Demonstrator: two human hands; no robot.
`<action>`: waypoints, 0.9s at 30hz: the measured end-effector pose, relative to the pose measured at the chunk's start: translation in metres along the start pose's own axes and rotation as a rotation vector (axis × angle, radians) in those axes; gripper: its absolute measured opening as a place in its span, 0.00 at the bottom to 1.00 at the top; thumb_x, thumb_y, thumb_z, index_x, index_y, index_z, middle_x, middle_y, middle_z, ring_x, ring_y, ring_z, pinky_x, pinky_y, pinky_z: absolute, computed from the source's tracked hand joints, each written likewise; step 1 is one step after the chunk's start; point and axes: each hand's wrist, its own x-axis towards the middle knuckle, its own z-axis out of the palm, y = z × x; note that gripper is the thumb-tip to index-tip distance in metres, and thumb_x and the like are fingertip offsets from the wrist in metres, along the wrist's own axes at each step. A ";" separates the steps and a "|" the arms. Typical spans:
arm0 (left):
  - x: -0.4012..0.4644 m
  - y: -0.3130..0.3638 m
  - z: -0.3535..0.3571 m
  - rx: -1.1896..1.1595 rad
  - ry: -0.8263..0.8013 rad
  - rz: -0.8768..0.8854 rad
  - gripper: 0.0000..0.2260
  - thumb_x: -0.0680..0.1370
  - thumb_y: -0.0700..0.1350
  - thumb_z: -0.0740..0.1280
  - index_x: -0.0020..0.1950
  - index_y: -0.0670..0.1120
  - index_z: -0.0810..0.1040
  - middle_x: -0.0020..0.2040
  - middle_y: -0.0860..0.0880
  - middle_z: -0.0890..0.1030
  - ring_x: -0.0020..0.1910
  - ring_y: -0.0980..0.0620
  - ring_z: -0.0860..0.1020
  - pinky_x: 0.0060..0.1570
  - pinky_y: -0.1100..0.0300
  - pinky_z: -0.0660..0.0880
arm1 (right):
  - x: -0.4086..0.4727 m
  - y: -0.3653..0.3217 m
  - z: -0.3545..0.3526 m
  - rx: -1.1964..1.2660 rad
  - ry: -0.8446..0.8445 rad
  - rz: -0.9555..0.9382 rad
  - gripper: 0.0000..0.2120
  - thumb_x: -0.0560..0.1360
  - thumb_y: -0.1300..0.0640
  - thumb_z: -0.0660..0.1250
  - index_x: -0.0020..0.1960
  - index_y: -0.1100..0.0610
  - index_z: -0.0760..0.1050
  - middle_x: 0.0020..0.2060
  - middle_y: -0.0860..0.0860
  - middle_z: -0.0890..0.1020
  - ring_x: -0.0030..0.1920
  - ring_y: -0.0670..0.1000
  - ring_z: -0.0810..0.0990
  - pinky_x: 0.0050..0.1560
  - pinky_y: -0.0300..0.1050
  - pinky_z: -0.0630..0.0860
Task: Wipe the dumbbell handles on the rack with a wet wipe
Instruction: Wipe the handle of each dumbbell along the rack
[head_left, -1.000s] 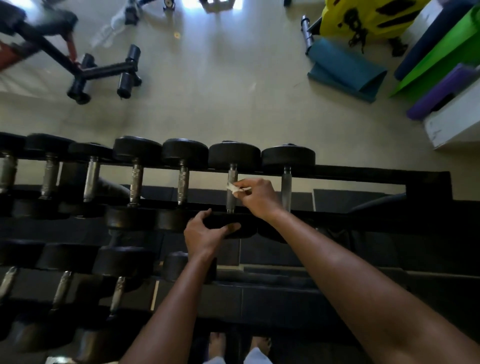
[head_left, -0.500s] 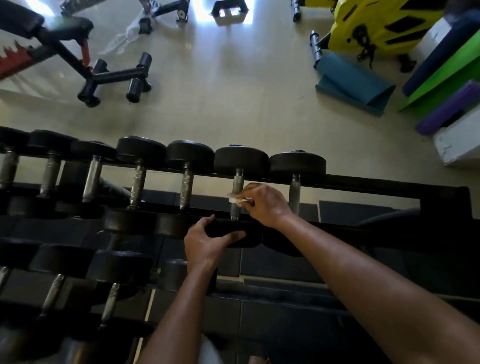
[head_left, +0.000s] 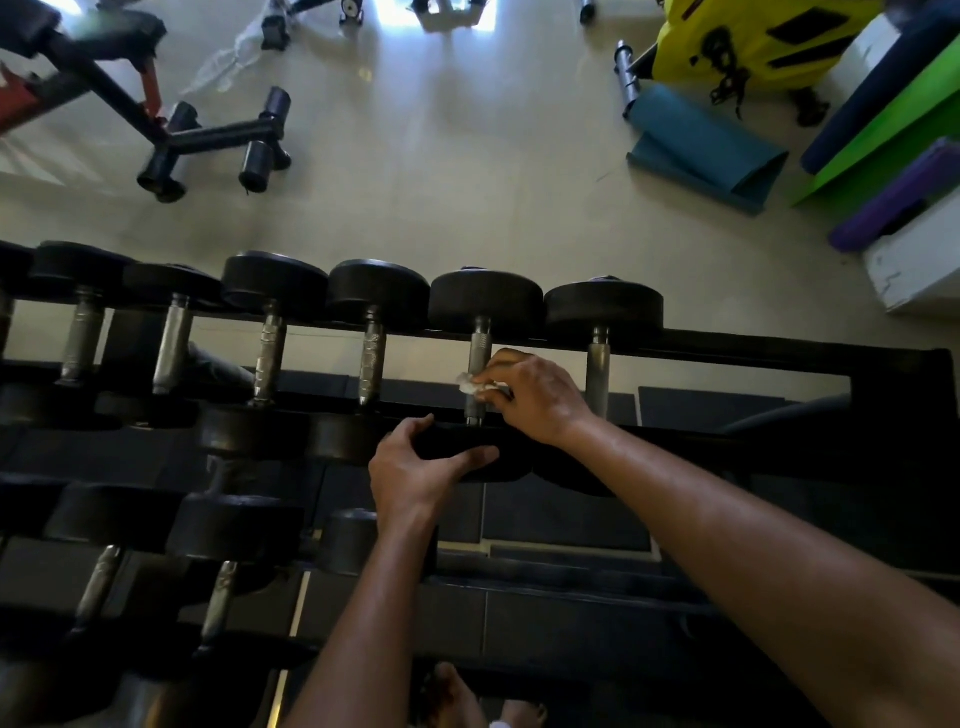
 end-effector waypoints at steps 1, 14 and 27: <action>-0.001 -0.001 0.001 -0.014 0.002 0.000 0.43 0.59 0.64 0.87 0.71 0.54 0.80 0.67 0.52 0.81 0.66 0.53 0.78 0.58 0.64 0.76 | 0.000 -0.001 0.000 -0.016 -0.015 -0.020 0.12 0.83 0.50 0.70 0.65 0.49 0.84 0.61 0.44 0.82 0.59 0.48 0.81 0.58 0.46 0.79; -0.001 0.003 -0.002 0.016 0.003 0.001 0.42 0.59 0.65 0.87 0.70 0.55 0.80 0.65 0.52 0.81 0.63 0.54 0.79 0.48 0.71 0.70 | 0.047 -0.034 -0.010 -0.488 -0.362 -0.153 0.13 0.82 0.43 0.66 0.63 0.40 0.84 0.60 0.49 0.71 0.69 0.55 0.66 0.70 0.55 0.62; 0.011 0.030 -0.014 0.161 -0.102 -0.060 0.37 0.59 0.60 0.88 0.64 0.50 0.80 0.49 0.57 0.80 0.45 0.64 0.77 0.40 0.67 0.73 | 0.005 -0.013 -0.001 0.031 -0.212 0.199 0.06 0.80 0.46 0.73 0.55 0.45 0.84 0.51 0.43 0.83 0.50 0.45 0.82 0.52 0.45 0.79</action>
